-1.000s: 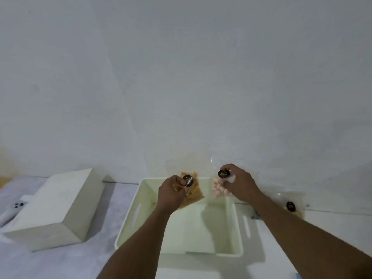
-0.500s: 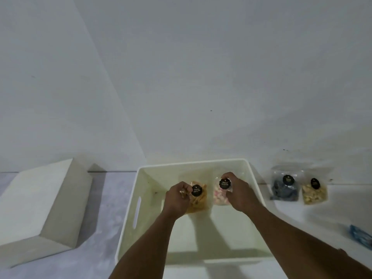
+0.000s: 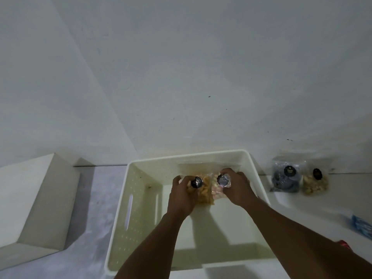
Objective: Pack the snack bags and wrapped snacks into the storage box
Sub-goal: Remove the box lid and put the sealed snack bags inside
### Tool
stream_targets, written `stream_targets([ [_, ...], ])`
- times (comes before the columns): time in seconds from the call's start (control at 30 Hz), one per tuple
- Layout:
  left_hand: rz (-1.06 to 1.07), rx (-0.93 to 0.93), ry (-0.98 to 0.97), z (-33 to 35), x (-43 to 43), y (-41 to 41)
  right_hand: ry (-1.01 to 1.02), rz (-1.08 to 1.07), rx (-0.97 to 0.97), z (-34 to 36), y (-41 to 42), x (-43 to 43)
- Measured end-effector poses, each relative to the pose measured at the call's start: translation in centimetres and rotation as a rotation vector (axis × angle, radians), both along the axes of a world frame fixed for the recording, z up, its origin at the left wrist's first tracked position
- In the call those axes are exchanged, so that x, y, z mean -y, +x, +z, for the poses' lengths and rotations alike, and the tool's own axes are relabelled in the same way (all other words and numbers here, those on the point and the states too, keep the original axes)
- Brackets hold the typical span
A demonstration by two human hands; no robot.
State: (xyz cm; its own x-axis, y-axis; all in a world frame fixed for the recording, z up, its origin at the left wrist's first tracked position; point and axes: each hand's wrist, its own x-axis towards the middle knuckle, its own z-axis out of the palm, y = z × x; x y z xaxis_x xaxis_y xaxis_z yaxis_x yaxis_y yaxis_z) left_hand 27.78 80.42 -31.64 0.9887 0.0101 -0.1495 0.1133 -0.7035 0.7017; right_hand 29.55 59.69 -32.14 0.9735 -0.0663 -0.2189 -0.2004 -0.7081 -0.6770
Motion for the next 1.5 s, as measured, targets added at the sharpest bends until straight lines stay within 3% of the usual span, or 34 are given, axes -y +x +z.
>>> stream_targets([
  [0.13, 0.008, -0.065, 0.097, 1.5, 0.2, -1.2, 0.007, 0.020, -0.009, 1.6, -0.6, 0.3],
  [0.4, 0.056, 0.156, -0.007, 6.1, 3.5, -3.5, 0.076, 0.129, 0.039, 8.8, -3.5, 2.0],
  [0.57, 0.044, 0.342, -0.090, 9.3, 9.9, -4.0, 0.141, 0.005, 0.136, 12.9, -5.4, 7.9],
  [0.73, -0.060, 0.489, -0.153, 11.6, 17.7, -3.7, 0.176, -0.172, 0.135, 12.6, -6.3, 18.7],
  [0.9, -0.131, 0.347, -0.248, 10.2, 24.9, -3.6, 0.228, -0.229, 0.113, 9.5, -7.1, 28.4],
  [1.13, -0.132, 0.082, -0.132, 3.3, 29.7, -0.9, 0.274, -0.101, -0.005, 2.9, -4.4, 35.4],
  [1.3, -0.078, 0.112, -0.088, -1.3, 30.6, 2.2, 0.345, -0.042, -0.059, -1.1, -1.6, 36.8],
  [1.5, 0.031, -0.060, -0.370, -4.1, 31.9, 3.0, 0.479, -0.005, -0.079, -3.1, -0.1, 36.6],
])
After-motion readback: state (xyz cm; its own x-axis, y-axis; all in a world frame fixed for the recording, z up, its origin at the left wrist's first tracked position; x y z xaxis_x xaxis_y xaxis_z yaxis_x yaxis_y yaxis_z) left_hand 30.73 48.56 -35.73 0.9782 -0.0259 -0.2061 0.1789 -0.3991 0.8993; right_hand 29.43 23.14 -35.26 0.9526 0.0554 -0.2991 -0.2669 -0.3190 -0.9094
